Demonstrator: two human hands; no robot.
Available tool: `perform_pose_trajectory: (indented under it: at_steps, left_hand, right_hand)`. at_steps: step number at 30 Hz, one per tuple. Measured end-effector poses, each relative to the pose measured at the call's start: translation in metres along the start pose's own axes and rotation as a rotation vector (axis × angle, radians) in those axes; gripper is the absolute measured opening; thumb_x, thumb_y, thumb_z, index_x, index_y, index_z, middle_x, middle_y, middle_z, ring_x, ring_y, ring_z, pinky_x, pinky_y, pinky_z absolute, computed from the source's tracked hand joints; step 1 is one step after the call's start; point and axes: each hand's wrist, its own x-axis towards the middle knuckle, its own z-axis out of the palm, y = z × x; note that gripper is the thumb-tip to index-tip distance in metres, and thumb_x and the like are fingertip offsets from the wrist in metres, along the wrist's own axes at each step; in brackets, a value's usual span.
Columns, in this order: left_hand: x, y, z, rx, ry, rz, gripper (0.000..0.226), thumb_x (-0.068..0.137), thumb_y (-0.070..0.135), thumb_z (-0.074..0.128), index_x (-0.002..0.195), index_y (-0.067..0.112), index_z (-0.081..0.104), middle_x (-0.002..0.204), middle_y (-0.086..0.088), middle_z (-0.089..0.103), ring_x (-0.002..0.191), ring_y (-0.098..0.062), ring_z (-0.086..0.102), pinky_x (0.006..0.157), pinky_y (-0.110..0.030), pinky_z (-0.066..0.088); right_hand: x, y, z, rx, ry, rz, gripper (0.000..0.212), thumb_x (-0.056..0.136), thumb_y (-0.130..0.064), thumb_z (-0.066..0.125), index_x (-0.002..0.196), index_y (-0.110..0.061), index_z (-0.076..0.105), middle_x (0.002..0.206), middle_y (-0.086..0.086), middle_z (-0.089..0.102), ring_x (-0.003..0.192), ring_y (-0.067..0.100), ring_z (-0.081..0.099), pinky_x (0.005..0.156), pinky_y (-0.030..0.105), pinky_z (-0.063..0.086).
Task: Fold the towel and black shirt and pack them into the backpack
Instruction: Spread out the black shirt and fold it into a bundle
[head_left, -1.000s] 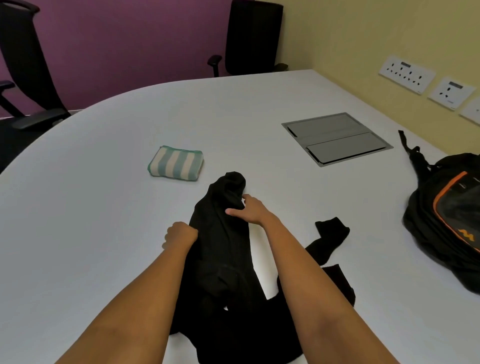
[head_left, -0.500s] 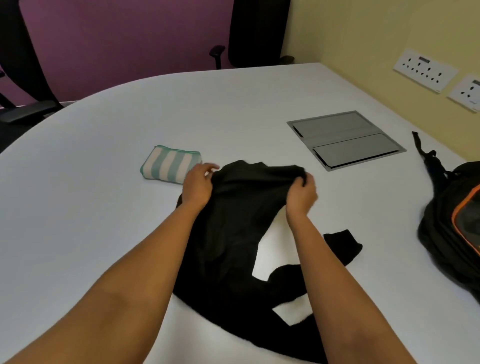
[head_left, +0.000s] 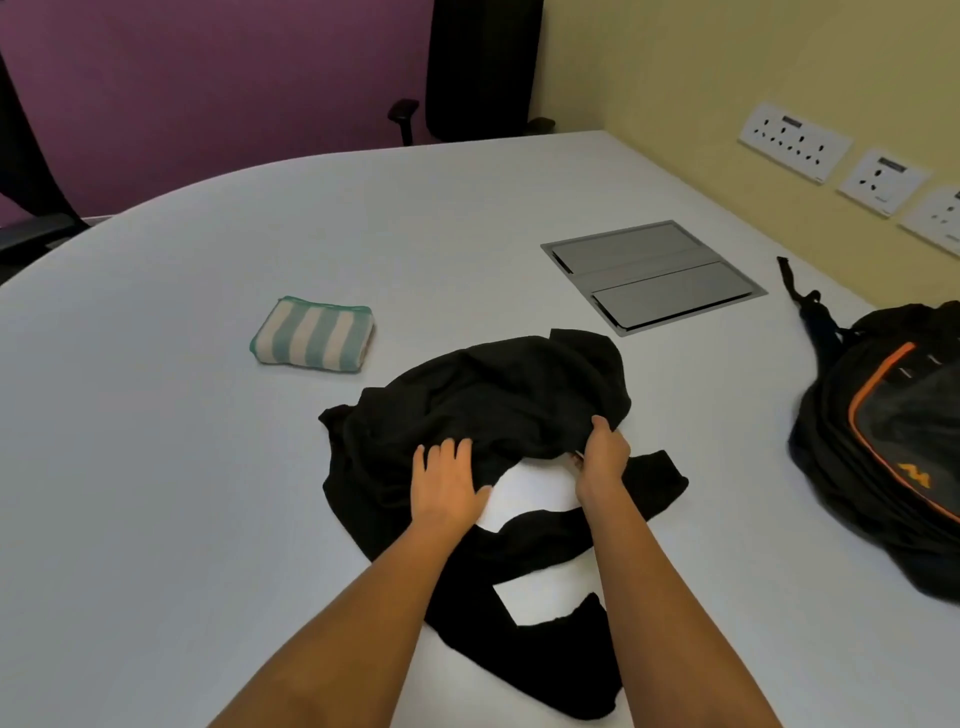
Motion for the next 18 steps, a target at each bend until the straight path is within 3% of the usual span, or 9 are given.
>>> perform_pose_trajectory:
  at_steps: [2,5,8,10,14,18]
  left_hand:
    - [-0.009,-0.009,0.008,0.065,0.014,-0.007,0.062,0.095,0.031,0.045,0.149,0.018,0.018,0.152,-0.004,0.028,0.142,-0.021,0.023,0.120,-0.041,0.004]
    - [-0.016,-0.021,0.007,0.123,0.021,0.033,0.057,0.096,0.015,0.043,0.149,0.020,0.021,0.153,-0.001,0.028,0.143,-0.019,0.023,0.120,-0.040,0.006]
    - [-0.020,-0.027,-0.006,0.127,0.048,0.027,0.036,0.095,0.010,0.043,0.129,0.022,0.049,0.127,0.000,0.056,0.120,-0.019,0.050,0.110,-0.035,0.026]
    - [-0.019,-0.031,-0.022,0.095,0.043,-0.027,0.027,0.095,0.008,0.041,0.108,0.021,0.060,0.109,-0.001,0.064,0.104,-0.019,0.058,0.098,-0.031,0.035]
    - [-0.008,-0.038,-0.069,0.060,0.081,-0.103,0.031,0.096,0.008,0.035,0.099,0.018,0.065,0.104,-0.007,0.065,0.097,-0.026,0.062,0.080,-0.032,0.044]
    - [0.000,-0.051,-0.105,0.114,0.081,-0.149,0.029,0.094,0.006,0.039,0.106,0.013,0.064,0.108,-0.009,0.063,0.097,-0.026,0.061,0.073,-0.030,0.040]
  right_hand:
    - [-0.004,-0.011,-0.003,0.044,0.019,-0.035,0.034,0.097,-0.020,0.044,0.127,-0.006,0.054,0.113,0.011,0.057,0.093,0.024,0.057,0.066,0.028,0.053]
    - [-0.005,-0.025,-0.013,0.070,0.049,-0.054,0.035,0.096,-0.022,0.043,0.125,-0.007,0.056,0.112,0.009,0.059,0.098,0.024,0.057,0.087,0.035,0.052]
    - [-0.012,-0.031,-0.027,0.240,0.025,0.114,0.013,0.089,-0.017,0.047,0.092,-0.011,0.058,0.091,0.003,0.055,0.080,0.017,0.053,0.070,0.027,0.046]
    - [-0.020,-0.031,-0.032,0.350,0.006,0.176,0.008,0.086,-0.022,0.049,0.085,-0.016,0.055,0.089,0.002,0.054,0.080,0.016,0.052,0.065,0.024,0.042]
    - [-0.031,-0.036,-0.039,0.460,0.051,0.159,0.028,0.083,-0.037,0.054,0.104,-0.019,0.059,0.099,0.002,0.058,0.080,0.015,0.054,0.060,0.024,0.043]
    - [-0.041,-0.052,-0.057,0.554,0.259,0.083,0.042,0.080,-0.039,0.063,0.117,-0.019,0.057,0.110,0.002,0.062,0.092,0.019,0.061,0.086,0.033,0.050]
